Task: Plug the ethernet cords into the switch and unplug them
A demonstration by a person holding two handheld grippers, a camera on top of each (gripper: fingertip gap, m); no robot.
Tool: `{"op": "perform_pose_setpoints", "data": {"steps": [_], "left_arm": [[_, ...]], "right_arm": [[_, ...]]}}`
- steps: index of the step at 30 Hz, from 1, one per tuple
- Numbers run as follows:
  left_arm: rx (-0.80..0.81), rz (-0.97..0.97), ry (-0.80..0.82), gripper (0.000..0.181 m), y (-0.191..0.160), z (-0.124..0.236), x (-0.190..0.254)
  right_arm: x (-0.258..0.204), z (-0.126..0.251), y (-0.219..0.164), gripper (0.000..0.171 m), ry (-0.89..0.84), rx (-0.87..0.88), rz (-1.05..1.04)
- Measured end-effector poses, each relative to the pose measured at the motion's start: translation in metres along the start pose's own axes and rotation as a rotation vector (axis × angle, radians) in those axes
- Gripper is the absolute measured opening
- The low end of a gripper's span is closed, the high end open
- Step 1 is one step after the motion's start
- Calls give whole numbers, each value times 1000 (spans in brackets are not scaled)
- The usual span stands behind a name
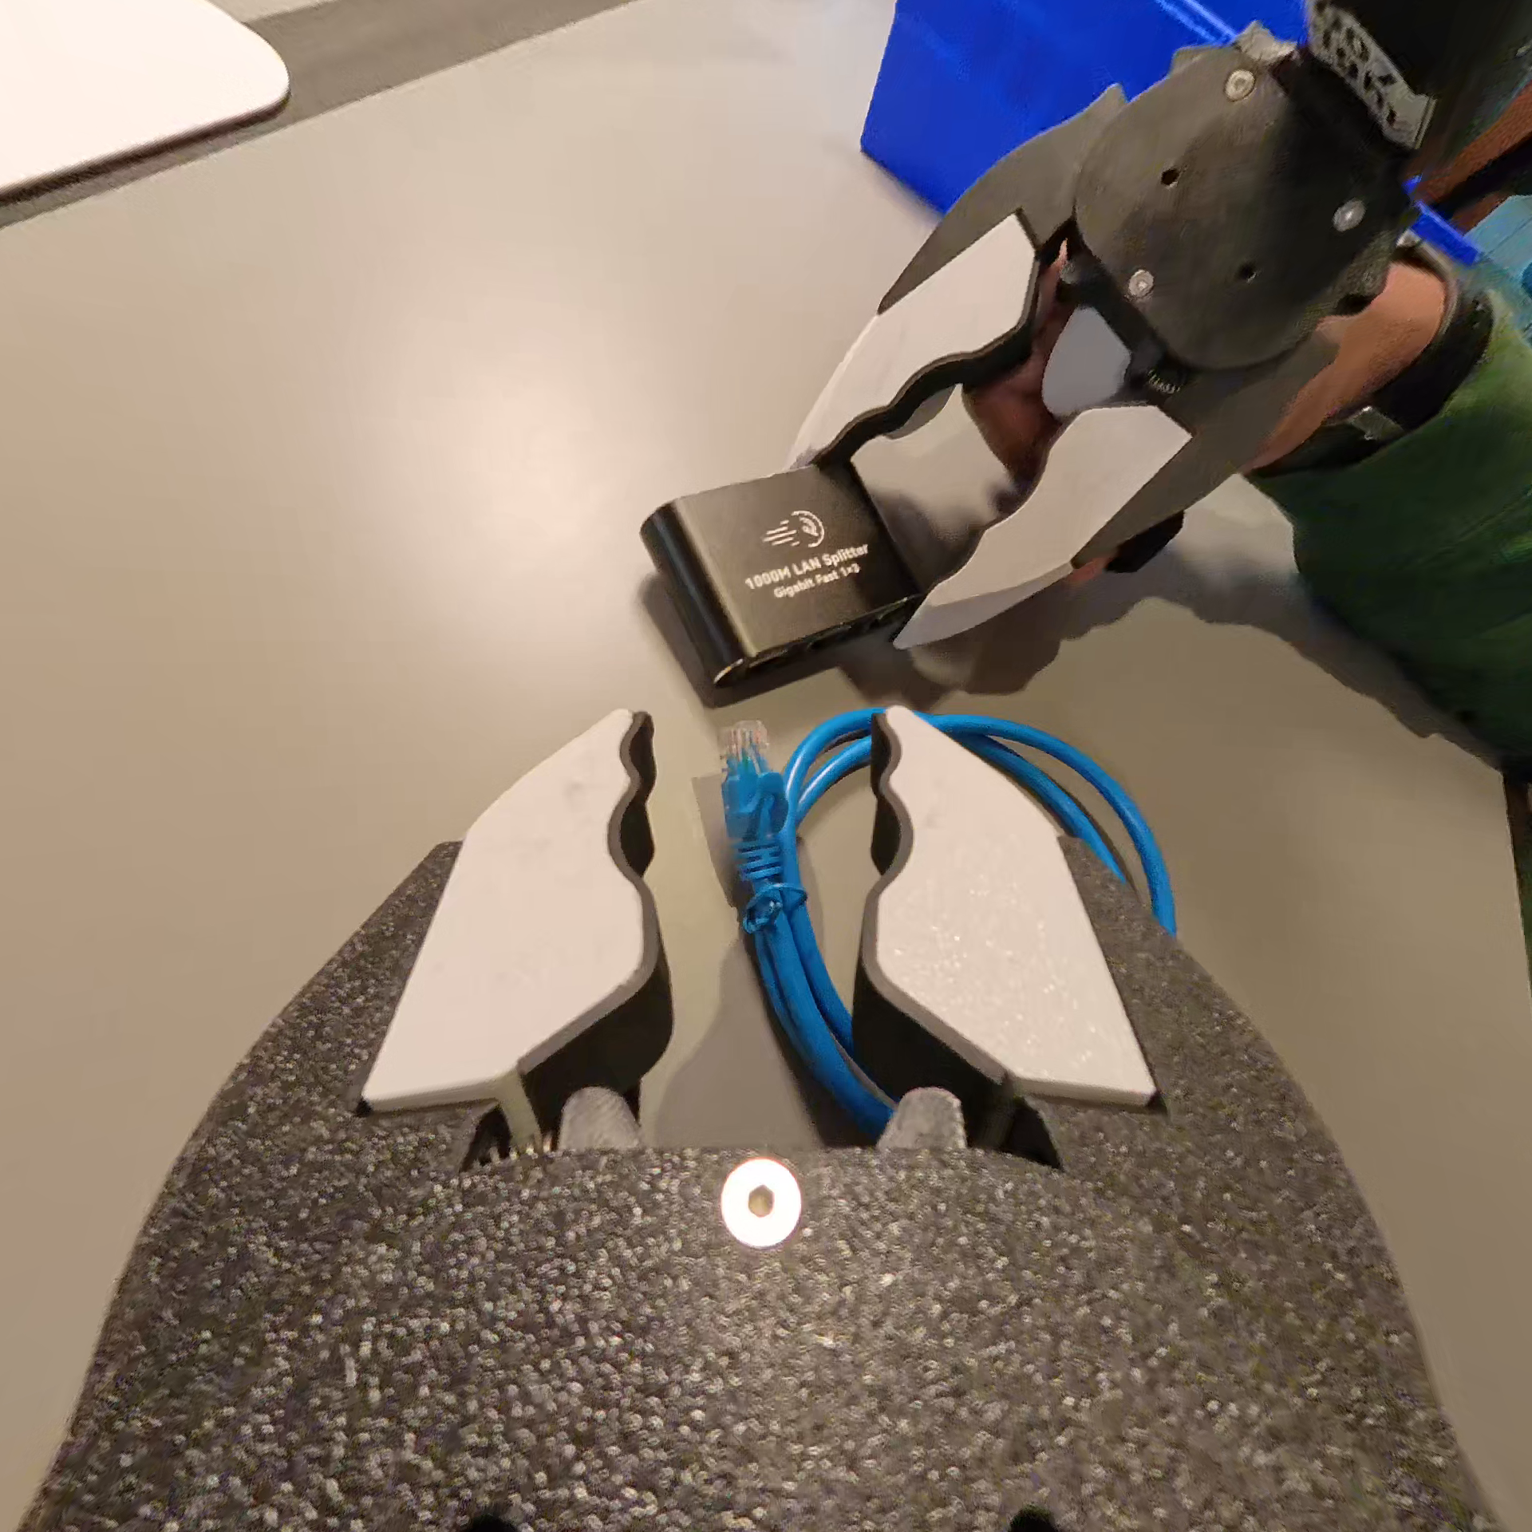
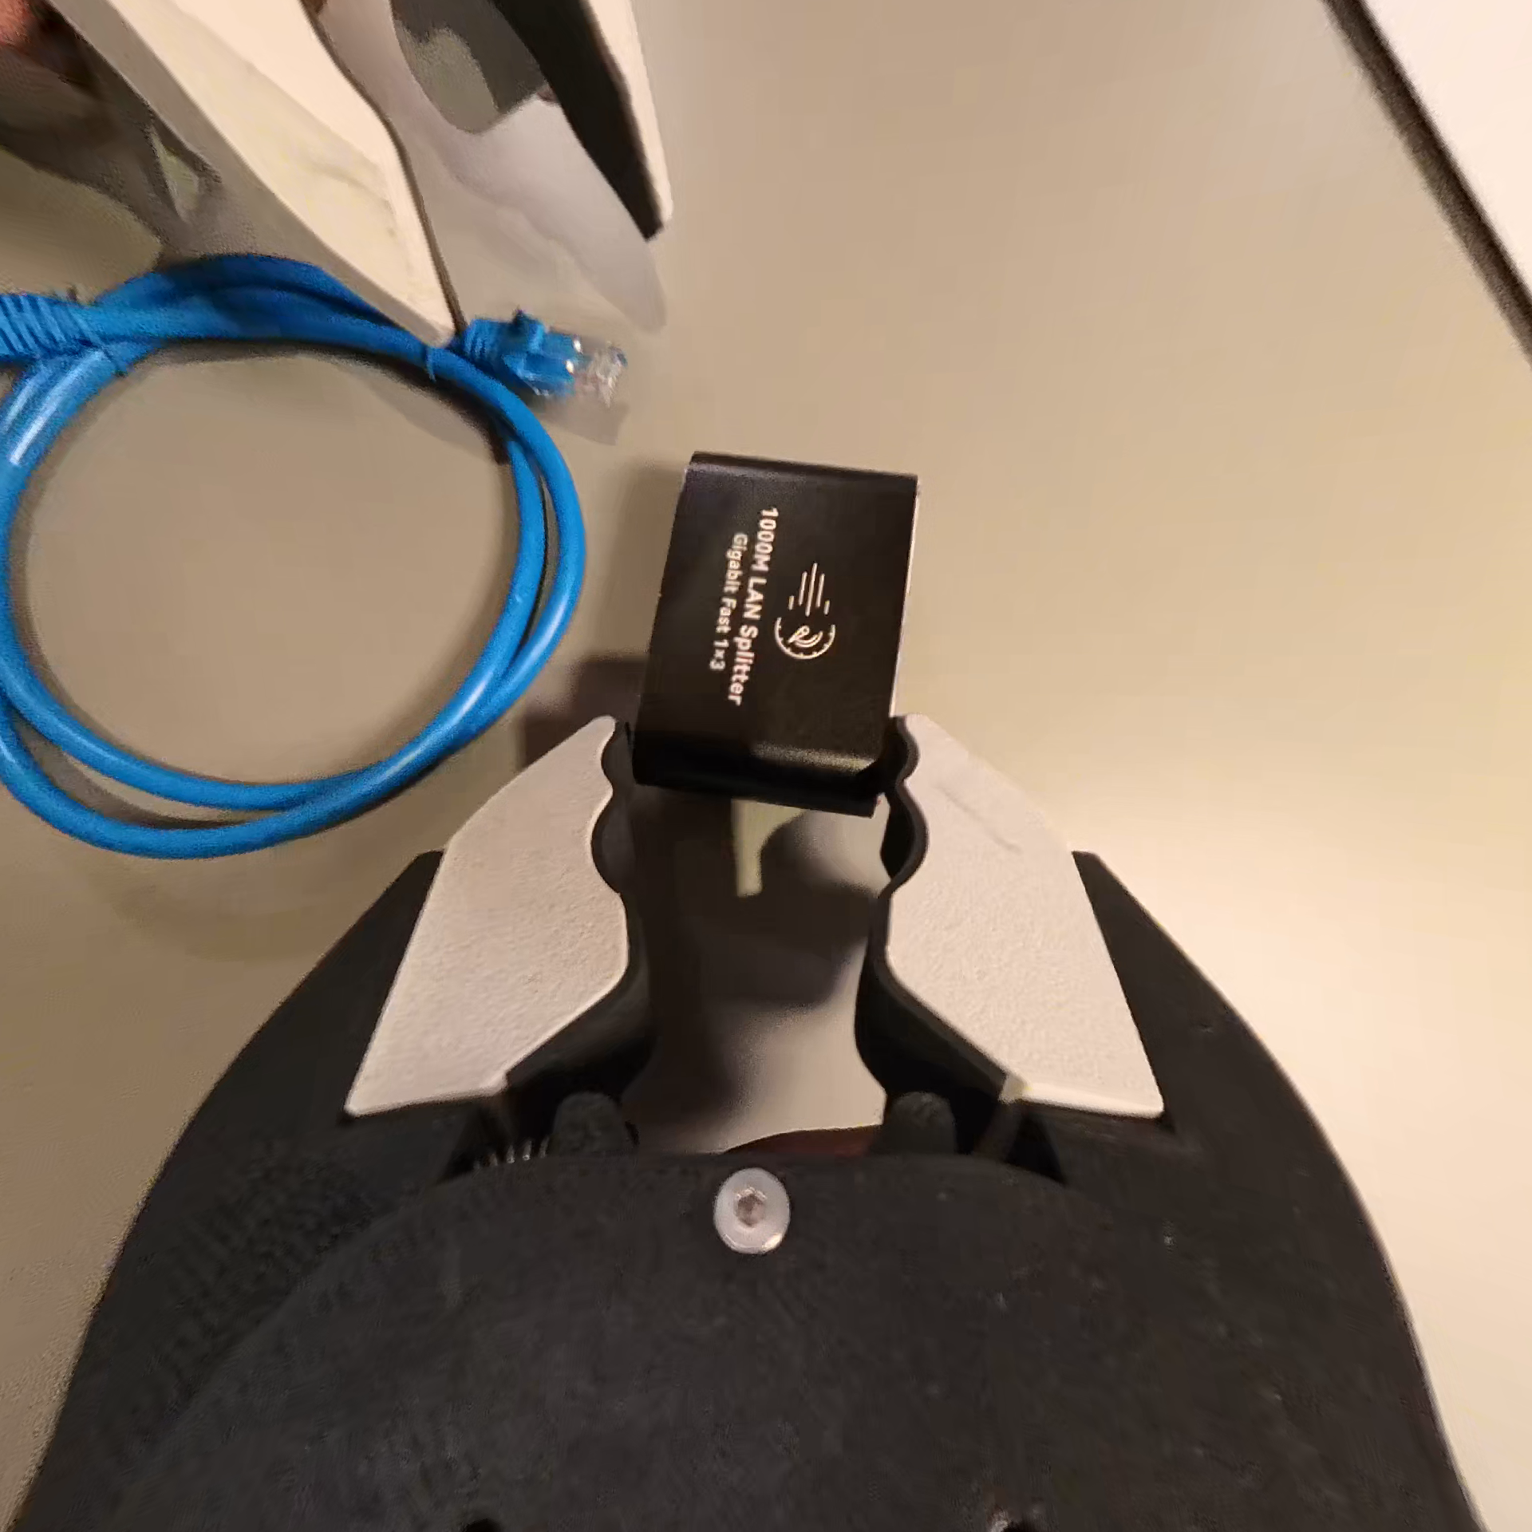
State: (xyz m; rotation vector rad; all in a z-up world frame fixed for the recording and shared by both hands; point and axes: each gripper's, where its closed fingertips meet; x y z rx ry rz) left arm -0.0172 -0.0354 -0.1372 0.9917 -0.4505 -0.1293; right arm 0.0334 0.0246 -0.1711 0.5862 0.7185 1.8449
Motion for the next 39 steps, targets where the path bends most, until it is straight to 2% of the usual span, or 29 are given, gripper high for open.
{"op": "perform_pose_setpoints", "data": {"steps": [5,13,24,29,31,33,39], "left_arm": [[31,-141,53,54,3,-1,-5],[49,-480,146,58,4,-5,-3],[-29,-657,256,56,-3,-22,1],[-71,-705,303,50,-7,-27,-1],[-79,-718,337,40,-7,-27,-4],[-76,-716,352,38,-5,-26,-5],[82,-475,304,27,16,-16,-2]], "right_arm": [[-4,3,24,58,5,124,-30],[-6,1,40,58,61,217,-234],[-14,-2,51,58,114,255,-456],[-20,-3,56,57,169,276,-502],[-24,-4,58,58,182,280,-498],[-24,-4,60,58,173,292,-484],[-11,13,81,56,139,464,-456]]}}
Point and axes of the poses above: each gripper's, where its closed fingertips meet, z back along the fingers, y out of its top, x = y × z across the jaws, and after that the axes turned 4 degrees about x, right-handed
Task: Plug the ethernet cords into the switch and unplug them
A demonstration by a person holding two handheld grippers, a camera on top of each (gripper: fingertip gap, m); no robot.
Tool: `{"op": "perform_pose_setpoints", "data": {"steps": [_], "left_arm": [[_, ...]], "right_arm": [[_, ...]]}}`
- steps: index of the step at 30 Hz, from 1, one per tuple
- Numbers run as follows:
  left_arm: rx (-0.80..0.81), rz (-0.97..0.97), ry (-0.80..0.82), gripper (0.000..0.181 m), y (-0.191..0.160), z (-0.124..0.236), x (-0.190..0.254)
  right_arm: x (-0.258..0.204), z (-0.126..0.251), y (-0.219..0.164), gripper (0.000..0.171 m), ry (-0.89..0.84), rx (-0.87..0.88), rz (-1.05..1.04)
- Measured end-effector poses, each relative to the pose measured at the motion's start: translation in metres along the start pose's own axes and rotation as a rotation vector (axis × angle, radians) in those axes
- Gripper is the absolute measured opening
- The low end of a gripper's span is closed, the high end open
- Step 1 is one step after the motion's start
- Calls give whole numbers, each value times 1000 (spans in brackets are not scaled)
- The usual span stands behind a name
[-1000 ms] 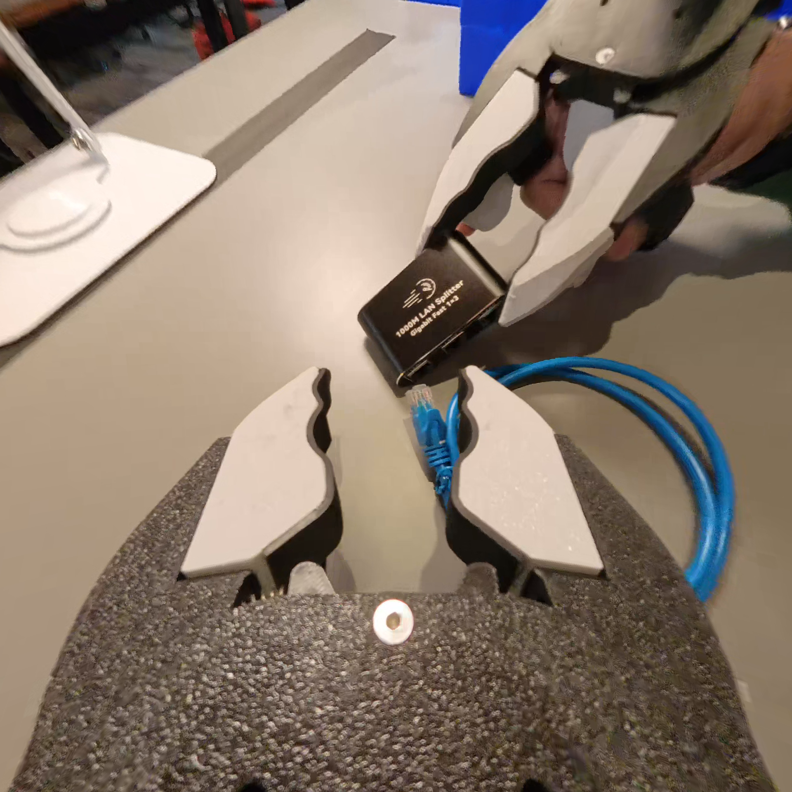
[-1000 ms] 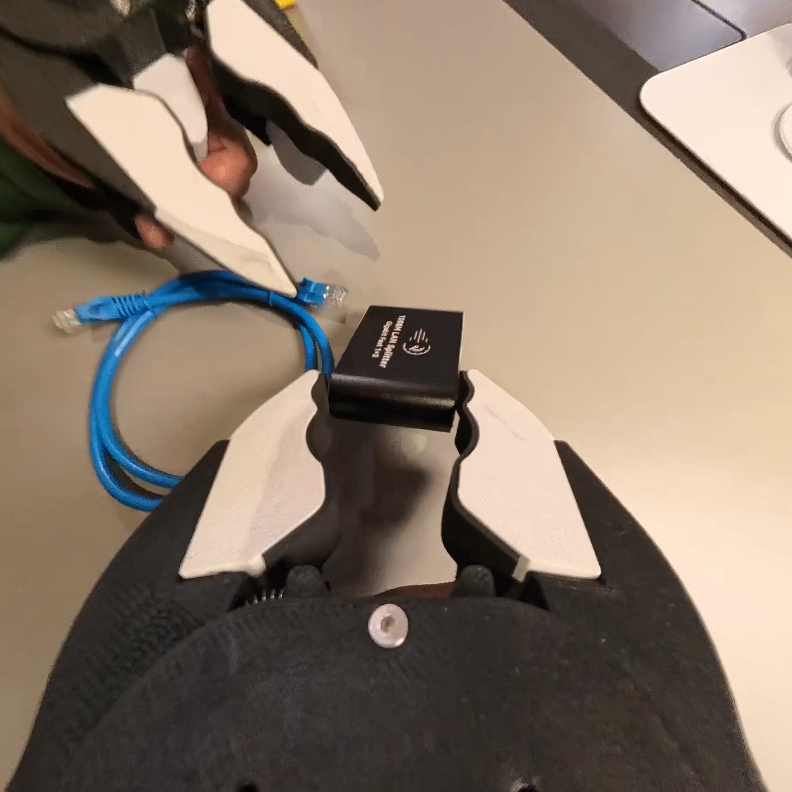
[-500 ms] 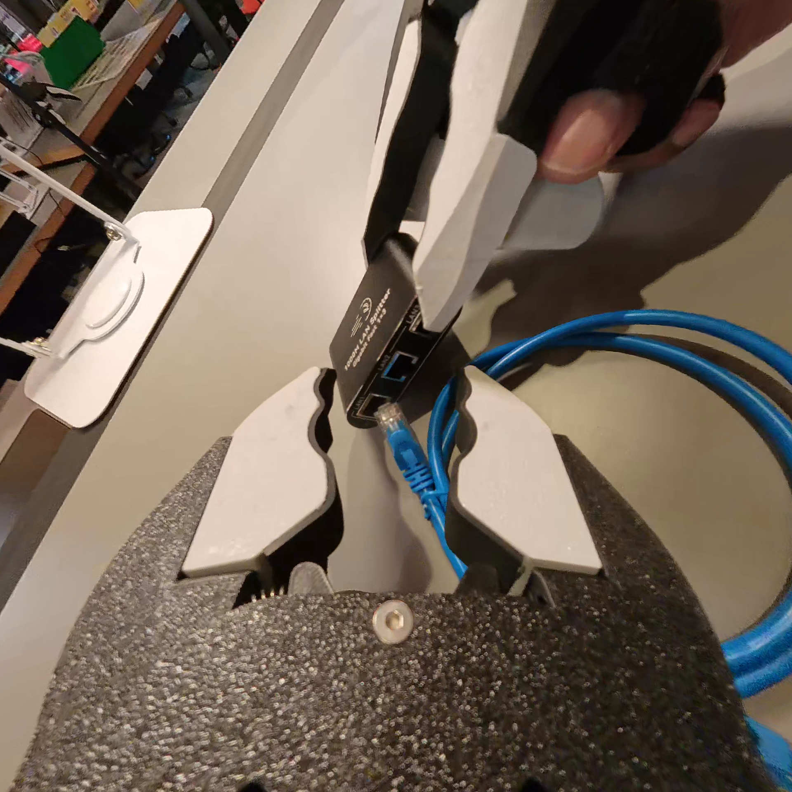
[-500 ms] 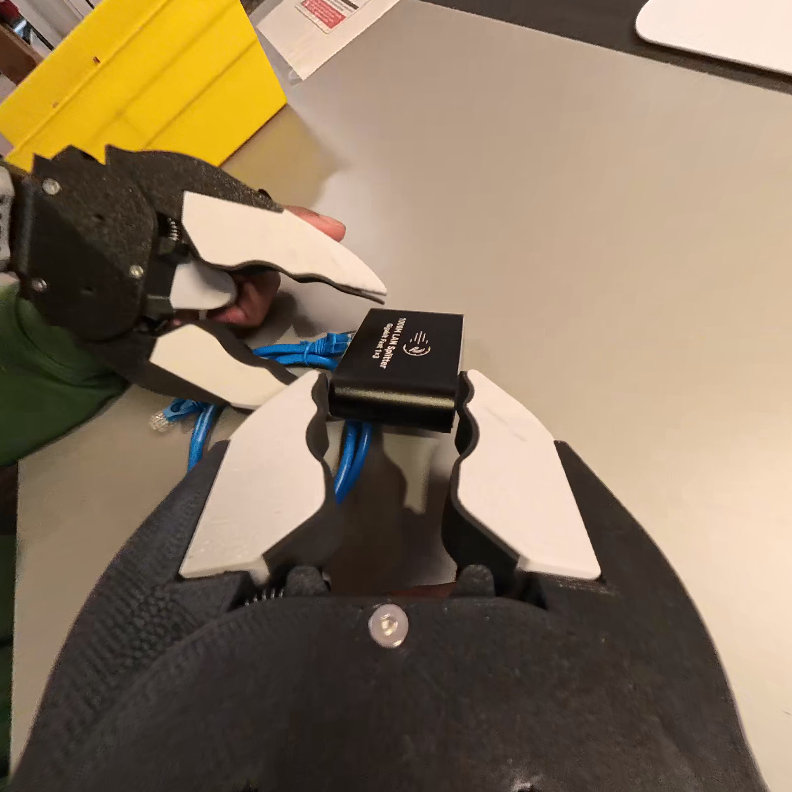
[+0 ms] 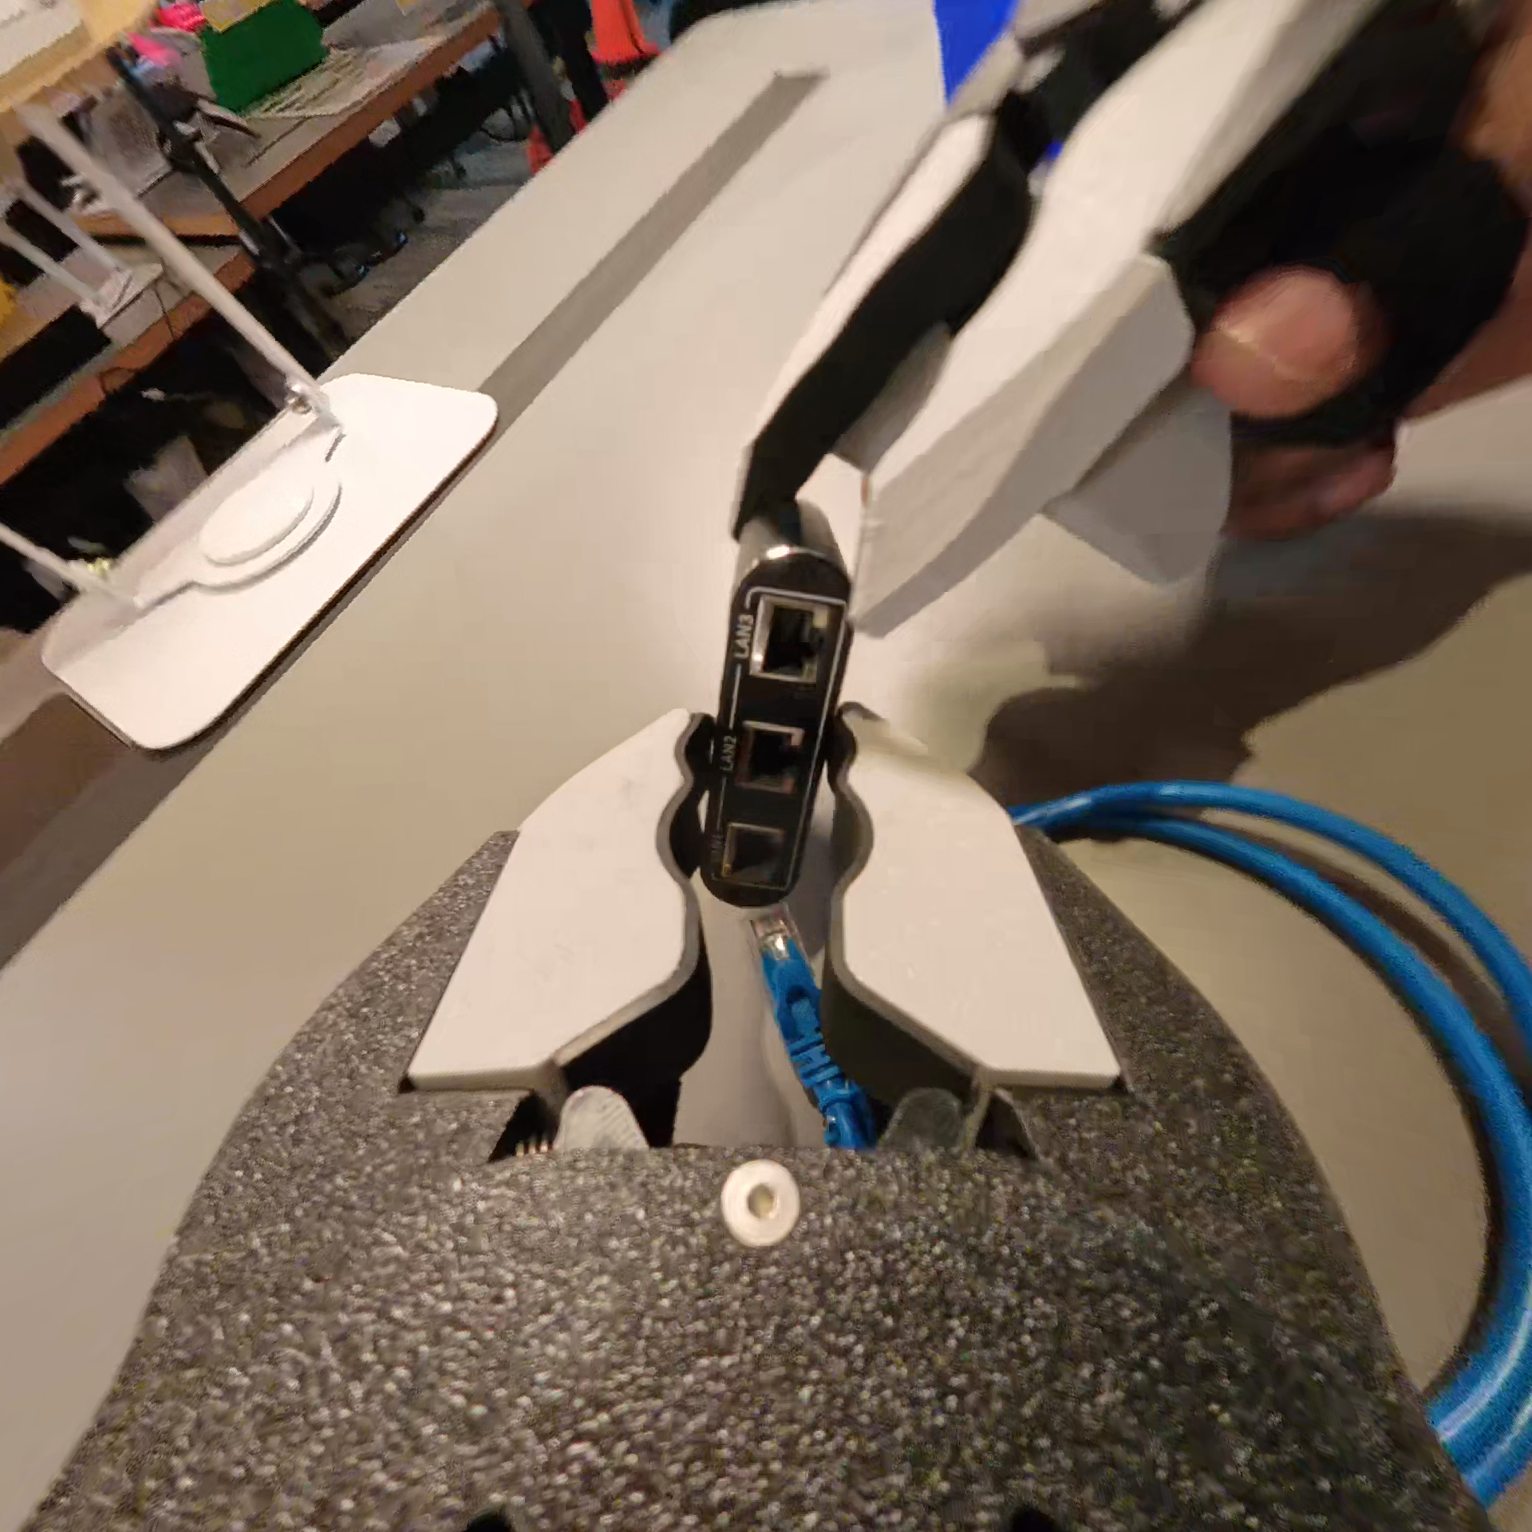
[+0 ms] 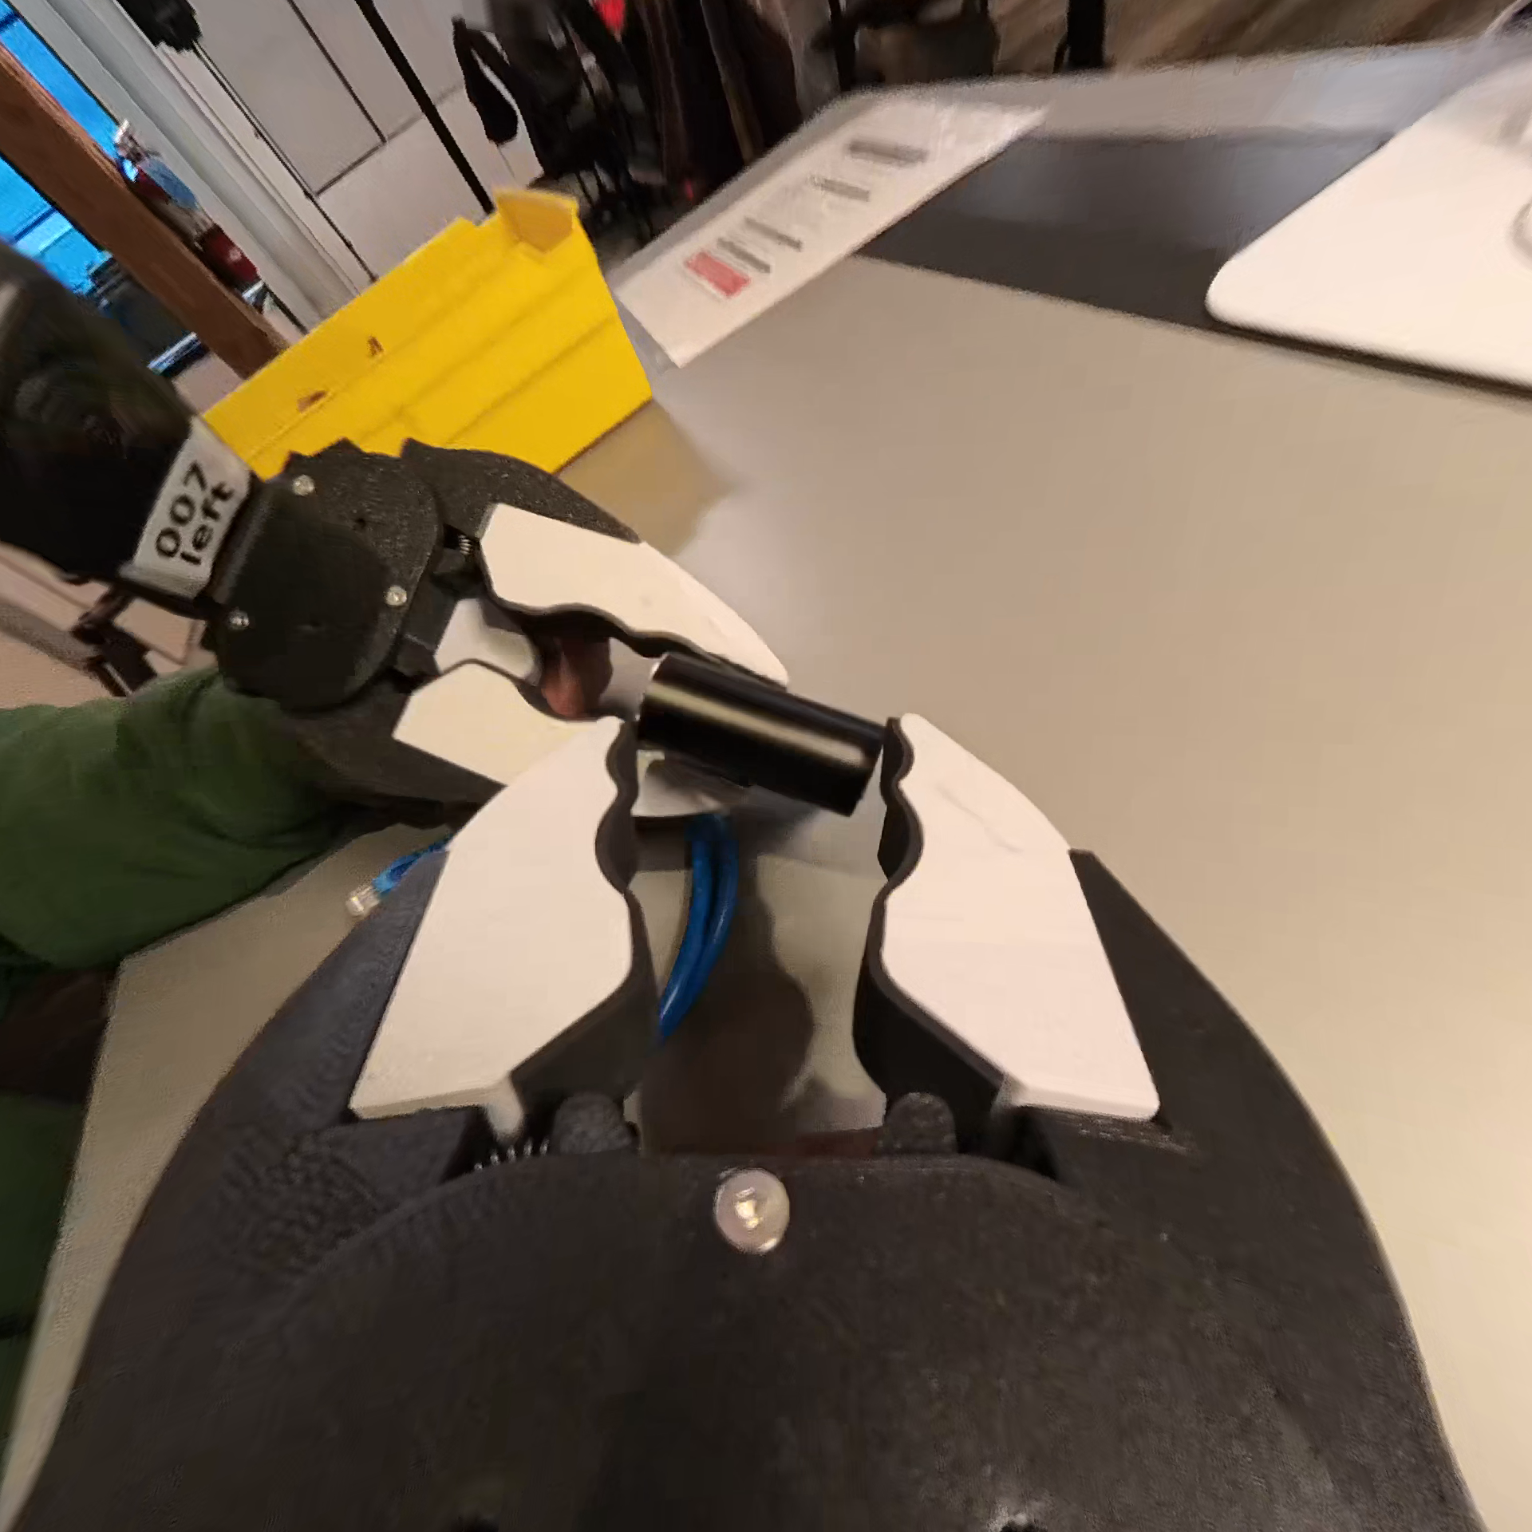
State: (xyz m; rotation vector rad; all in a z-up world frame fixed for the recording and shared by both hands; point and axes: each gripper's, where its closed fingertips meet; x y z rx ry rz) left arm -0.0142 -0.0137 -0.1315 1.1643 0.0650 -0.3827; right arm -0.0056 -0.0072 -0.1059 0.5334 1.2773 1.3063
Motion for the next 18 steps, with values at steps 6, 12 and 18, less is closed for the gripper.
{"op": "perform_pose_setpoints", "data": {"steps": [6,12,18], "left_arm": [[136,347,0,25,9,13,-28],[253,656,-63,26,18,20,-35],[320,846,-84,26,26,25,-34]], "right_arm": [[3,11,23,58,-39,159,190],[0,-5,7,72,-151,114,495],[-4,-18,1,92,-329,73,851]]}}
Point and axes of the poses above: each gripper's, where its closed fingertips meet, z back along the fingers, y out of its top, x = y × z across the jaws, and after that the axes turned 4 degrees about x, right-handed
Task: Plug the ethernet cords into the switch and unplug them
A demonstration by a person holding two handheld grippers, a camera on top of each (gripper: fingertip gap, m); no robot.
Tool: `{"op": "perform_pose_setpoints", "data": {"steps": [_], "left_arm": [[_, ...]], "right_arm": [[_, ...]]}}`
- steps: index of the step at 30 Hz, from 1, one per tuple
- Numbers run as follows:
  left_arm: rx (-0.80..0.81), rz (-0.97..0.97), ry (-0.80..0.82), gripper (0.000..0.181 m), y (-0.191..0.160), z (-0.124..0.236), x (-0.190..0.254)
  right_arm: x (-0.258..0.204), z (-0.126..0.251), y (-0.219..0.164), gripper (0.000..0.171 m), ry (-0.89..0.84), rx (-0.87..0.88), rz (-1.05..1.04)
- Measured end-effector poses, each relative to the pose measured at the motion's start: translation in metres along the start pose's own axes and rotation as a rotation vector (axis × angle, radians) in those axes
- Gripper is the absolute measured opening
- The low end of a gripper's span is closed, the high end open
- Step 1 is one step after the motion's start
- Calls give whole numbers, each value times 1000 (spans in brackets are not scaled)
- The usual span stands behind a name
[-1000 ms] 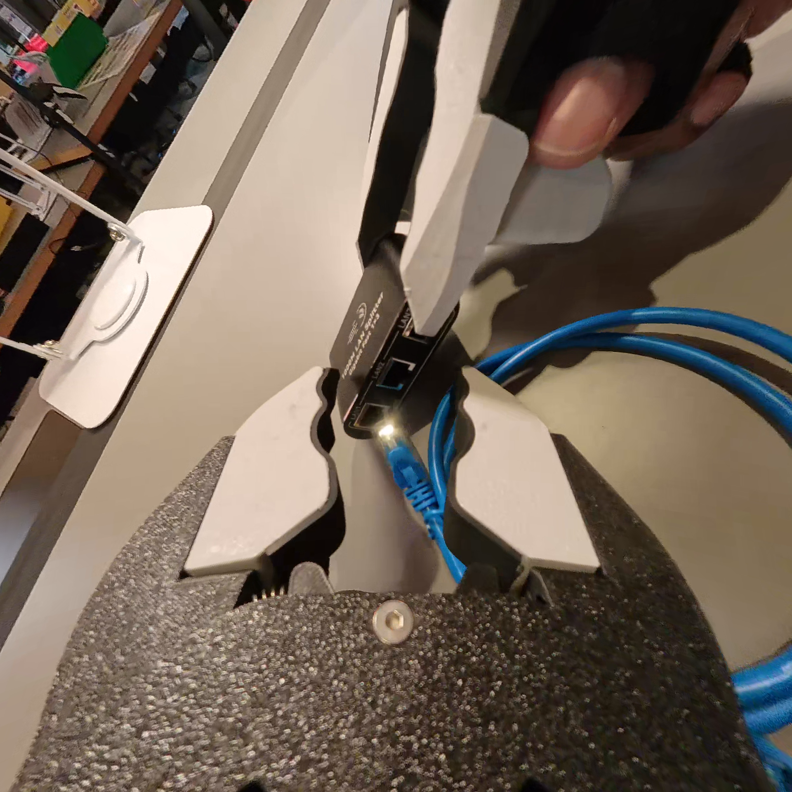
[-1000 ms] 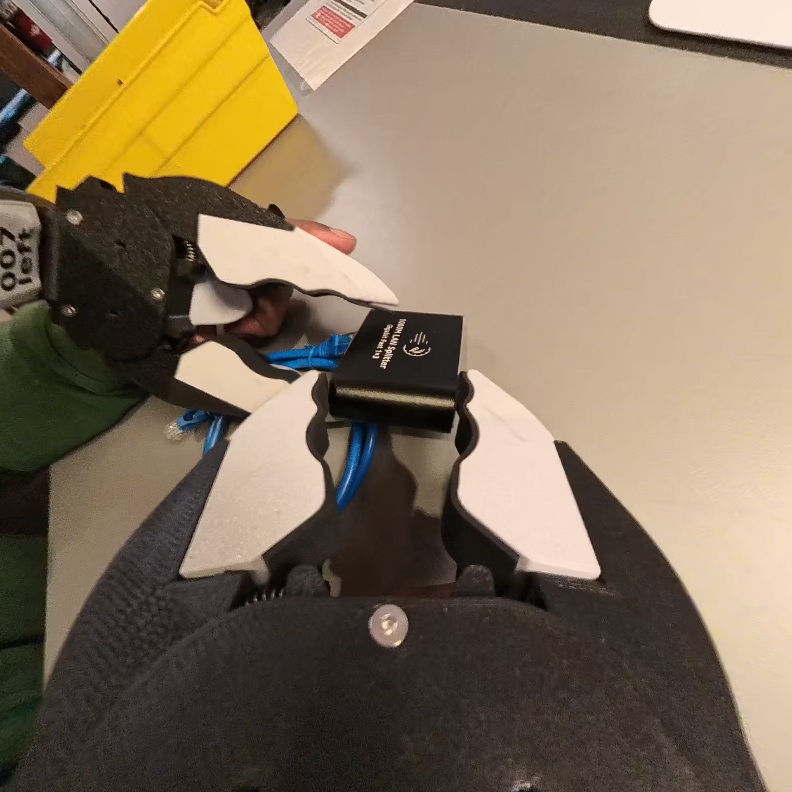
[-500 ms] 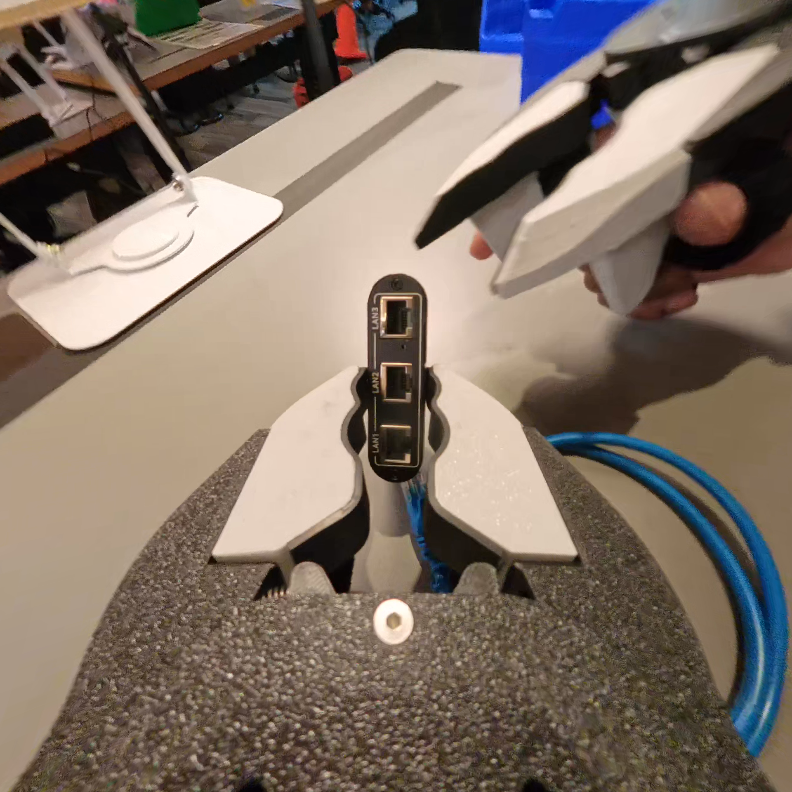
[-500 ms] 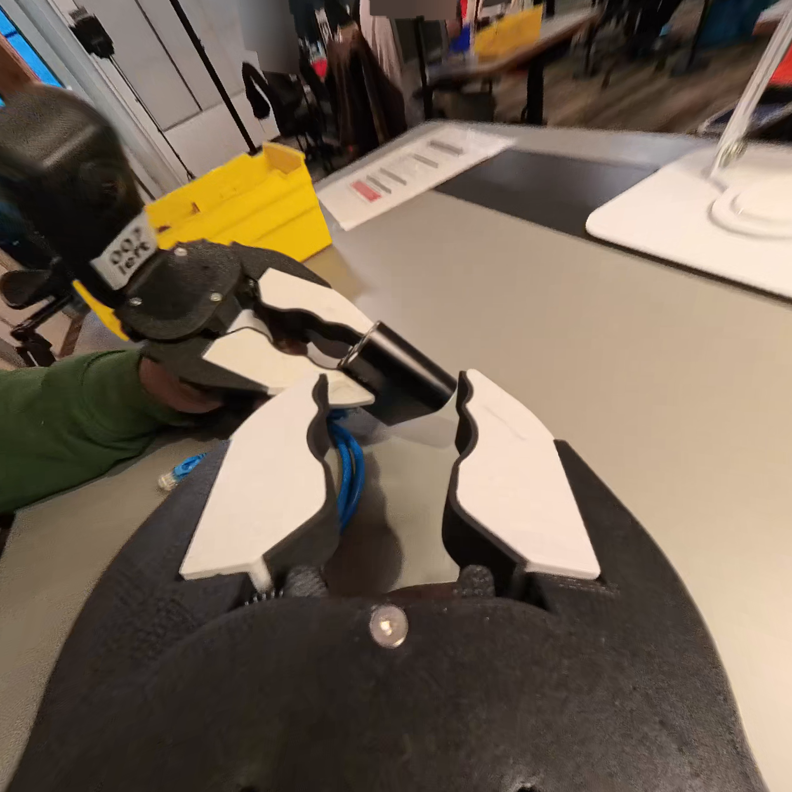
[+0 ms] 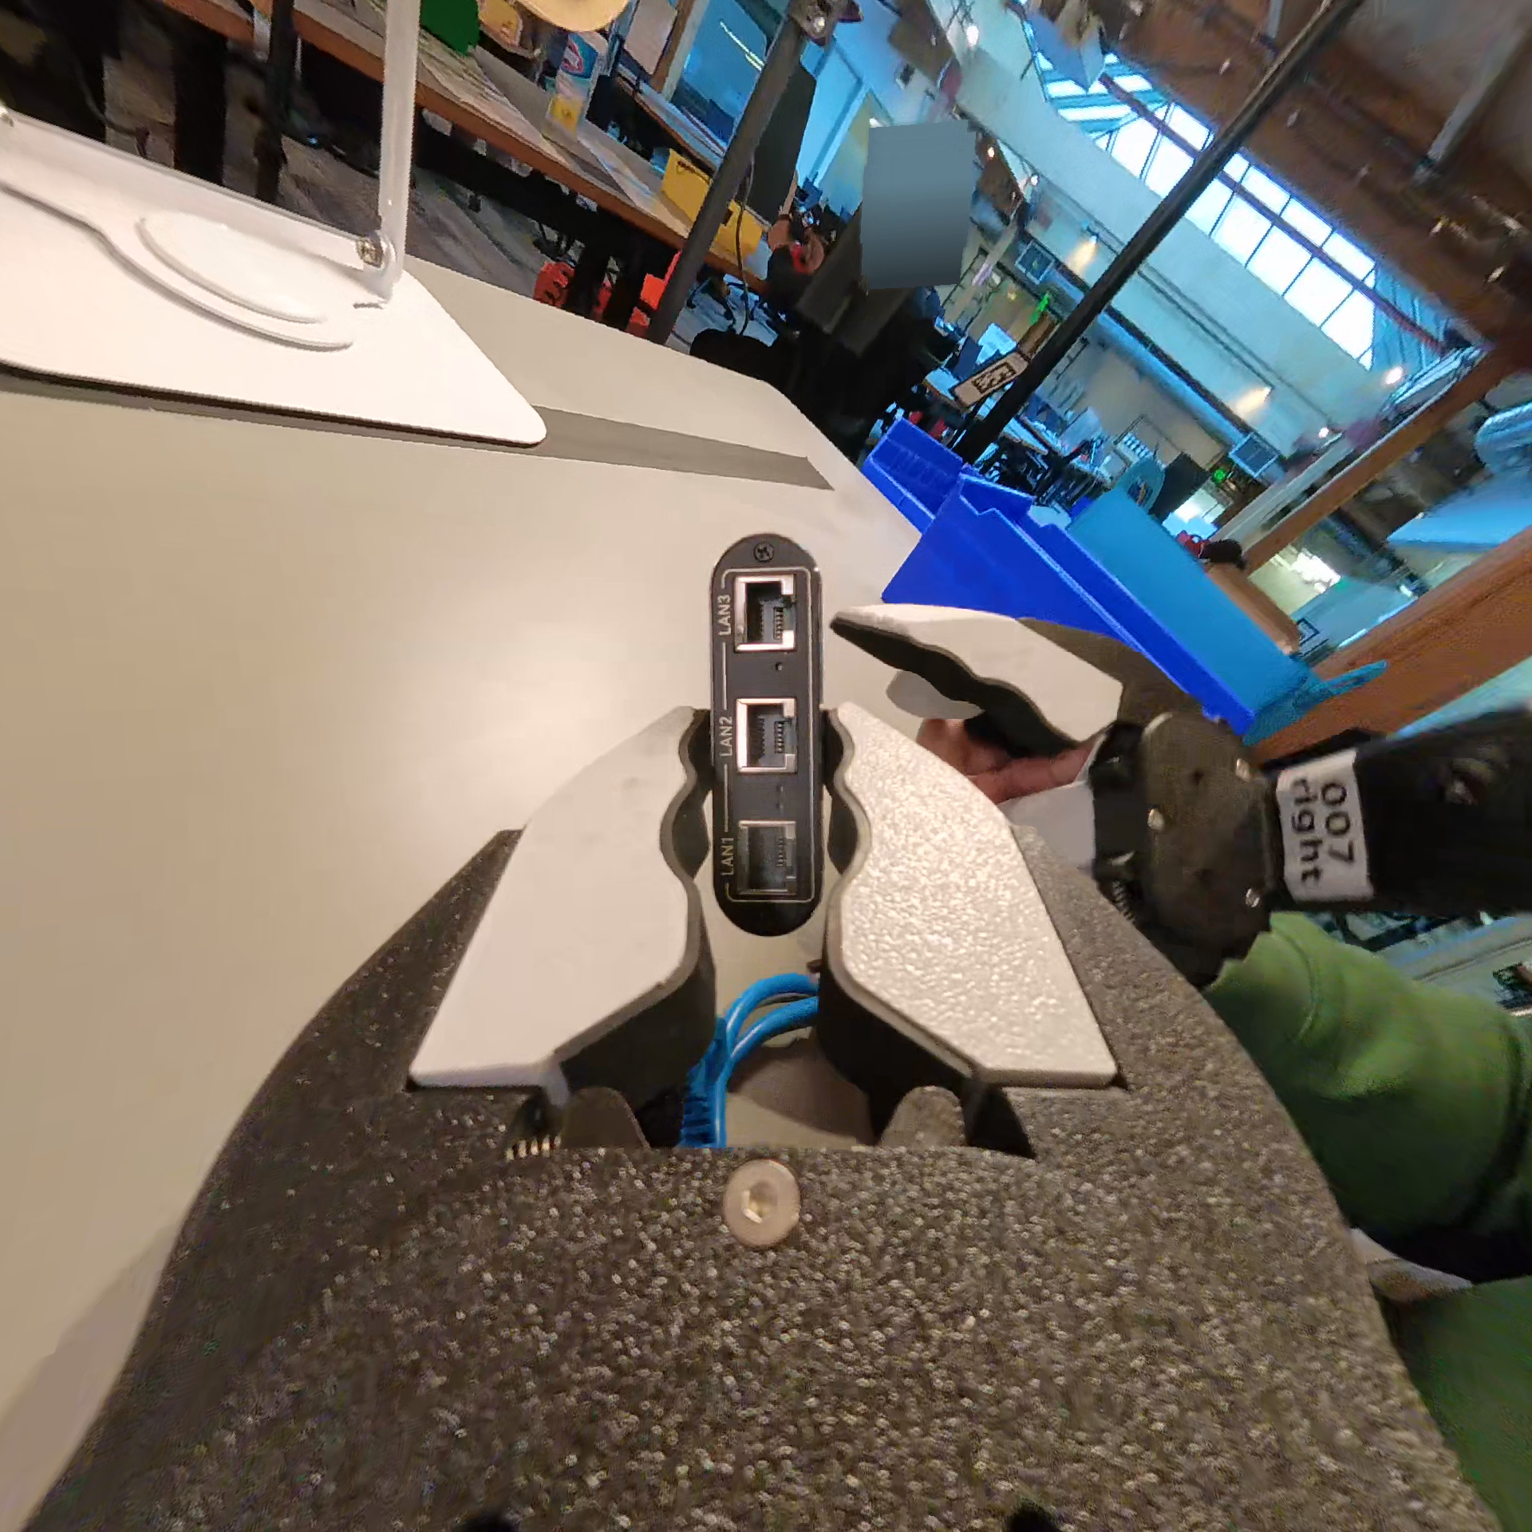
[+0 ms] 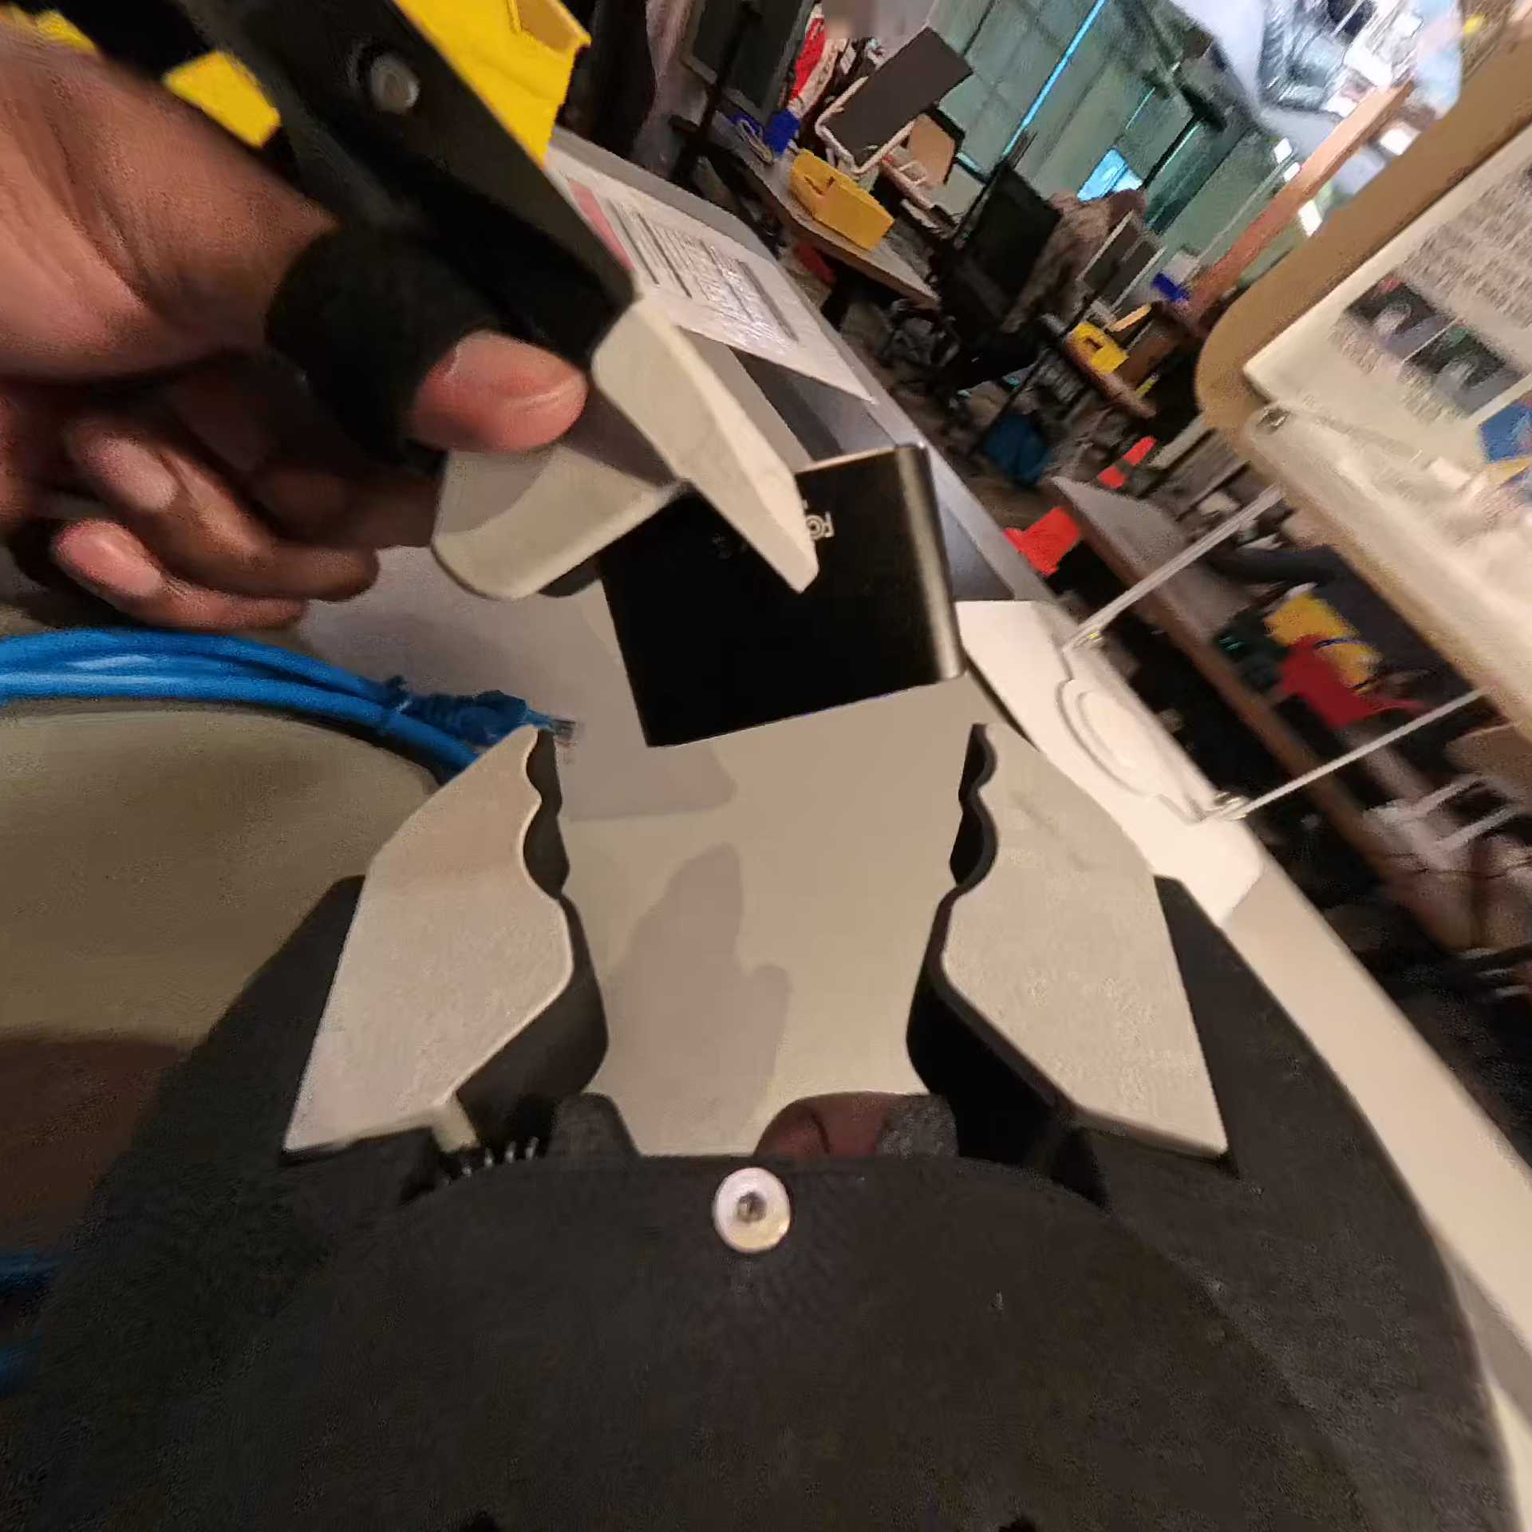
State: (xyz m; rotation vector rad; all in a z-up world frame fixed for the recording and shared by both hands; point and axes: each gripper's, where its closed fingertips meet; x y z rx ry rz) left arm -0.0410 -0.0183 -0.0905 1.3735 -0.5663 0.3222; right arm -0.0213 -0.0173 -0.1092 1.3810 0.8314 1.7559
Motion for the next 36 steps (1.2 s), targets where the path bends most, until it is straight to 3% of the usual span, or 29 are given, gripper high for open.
{"op": "perform_pose_setpoints", "data": {"steps": [6,11,18,20,22,36], "left_arm": [[-6,109,-31,26,-7,-2,9],[-50,210,-71,25,-20,-6,16],[-239,182,-148,25,-40,-5,21],[-268,189,-155,29,-42,-4,18],[-302,212,-184,30,-46,-2,19],[-125,474,-173,26,-34,-5,16]], "right_arm": [[-1,-4,5,94,-98,12,239],[-1,-2,-1,77,-111,-5,409],[-6,6,-10,74,-35,9,526],[-8,10,-12,56,1,33,523],[-10,13,-12,53,33,62,520],[-10,6,-5,47,-92,24,730]]}}
Point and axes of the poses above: each gripper's, where its closed fingertips meet, z back along the fingers, y out of its top, x = y × z across the jaws, and after that the axes turned 4 degrees about x, right-handed
